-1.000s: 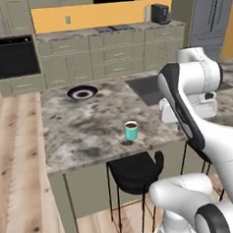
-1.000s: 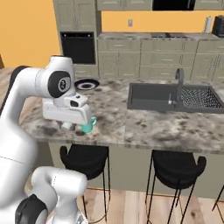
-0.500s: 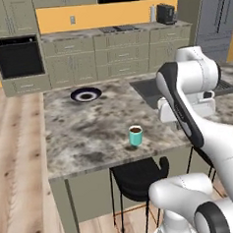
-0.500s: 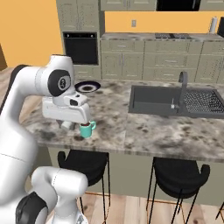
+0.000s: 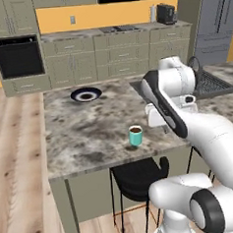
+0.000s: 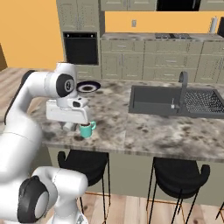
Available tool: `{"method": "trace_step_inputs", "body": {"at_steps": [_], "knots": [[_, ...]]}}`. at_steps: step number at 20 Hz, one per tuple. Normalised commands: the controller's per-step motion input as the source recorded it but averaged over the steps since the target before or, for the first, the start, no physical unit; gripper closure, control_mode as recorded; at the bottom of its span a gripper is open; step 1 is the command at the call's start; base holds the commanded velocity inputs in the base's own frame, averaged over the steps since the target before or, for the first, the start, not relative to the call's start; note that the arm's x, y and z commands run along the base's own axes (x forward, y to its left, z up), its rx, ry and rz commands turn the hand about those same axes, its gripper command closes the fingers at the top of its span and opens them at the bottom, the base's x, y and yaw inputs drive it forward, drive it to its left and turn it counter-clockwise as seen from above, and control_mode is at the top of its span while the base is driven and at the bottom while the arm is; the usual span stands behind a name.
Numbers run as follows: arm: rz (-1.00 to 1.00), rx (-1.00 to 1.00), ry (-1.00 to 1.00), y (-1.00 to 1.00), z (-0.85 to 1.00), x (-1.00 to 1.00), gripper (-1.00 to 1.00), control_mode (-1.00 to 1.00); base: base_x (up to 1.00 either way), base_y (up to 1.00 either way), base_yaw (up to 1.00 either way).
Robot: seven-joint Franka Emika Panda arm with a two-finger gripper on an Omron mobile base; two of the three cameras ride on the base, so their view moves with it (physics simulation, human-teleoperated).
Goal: Pick up the marshmallow and place it in the cup of hot chocolate on the dining counter.
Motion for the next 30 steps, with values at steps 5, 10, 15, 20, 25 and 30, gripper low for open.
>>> {"method": "trace_step_inputs", "body": {"at_steps": [5,10,15,20,25,30], "knots": [[0.09,0.00,0.21,0.31,-0.30,0.78,1.00,-1.00,0.00,0.00,0.00],[0.05,0.01,0.09,0.05,-0.07,0.60,1.00,-1.00,0.00,0.00,0.00],[0.01,0.00,0.08,0.00,-0.14,0.57,1.00,-1.00,0.00,0.00,0.00],[0.00,0.00,0.01,0.00,-0.32,0.40,1.00,-1.00,0.00,0.00,0.00],[0.00,0.03,0.00,0.00,-0.32,0.31,1.00,-1.00,0.00,0.00,0.00],[0.00,0.02,0.01,0.00,-0.20,0.23,1.00,-1.00,0.00,0.00,0.00]]}}
